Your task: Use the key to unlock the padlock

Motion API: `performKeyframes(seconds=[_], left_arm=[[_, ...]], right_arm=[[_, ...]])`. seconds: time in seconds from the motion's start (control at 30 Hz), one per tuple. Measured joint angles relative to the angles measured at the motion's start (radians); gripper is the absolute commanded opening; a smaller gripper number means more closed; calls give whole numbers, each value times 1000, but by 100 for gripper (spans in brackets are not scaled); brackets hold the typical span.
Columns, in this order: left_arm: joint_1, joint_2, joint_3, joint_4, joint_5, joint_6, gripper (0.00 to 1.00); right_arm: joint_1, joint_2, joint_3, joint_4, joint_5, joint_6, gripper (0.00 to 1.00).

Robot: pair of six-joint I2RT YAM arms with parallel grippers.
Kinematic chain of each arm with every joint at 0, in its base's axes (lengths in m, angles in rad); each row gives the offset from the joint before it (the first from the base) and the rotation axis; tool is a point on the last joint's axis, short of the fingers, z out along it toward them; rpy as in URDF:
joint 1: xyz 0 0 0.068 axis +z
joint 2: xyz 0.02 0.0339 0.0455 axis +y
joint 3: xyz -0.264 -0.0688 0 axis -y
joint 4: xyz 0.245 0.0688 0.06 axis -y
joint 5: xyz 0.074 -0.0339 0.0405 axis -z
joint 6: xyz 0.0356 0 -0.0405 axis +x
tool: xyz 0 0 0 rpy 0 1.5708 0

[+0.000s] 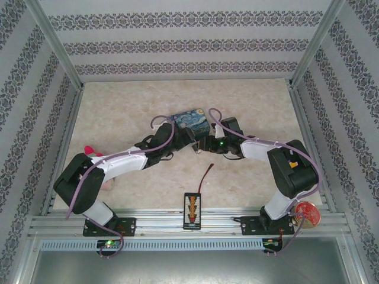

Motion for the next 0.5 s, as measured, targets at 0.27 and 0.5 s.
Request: performKeyframes(seconds=[0.27, 0.5], left_arm=[[41, -4, -16, -41, -22, 25, 99], [93, -5, -44, -38, -6, 27, 99]], right_arm=[[77, -2, 61, -118, 100, -101, 47], [90, 37, 121, -163, 159, -151, 49]])
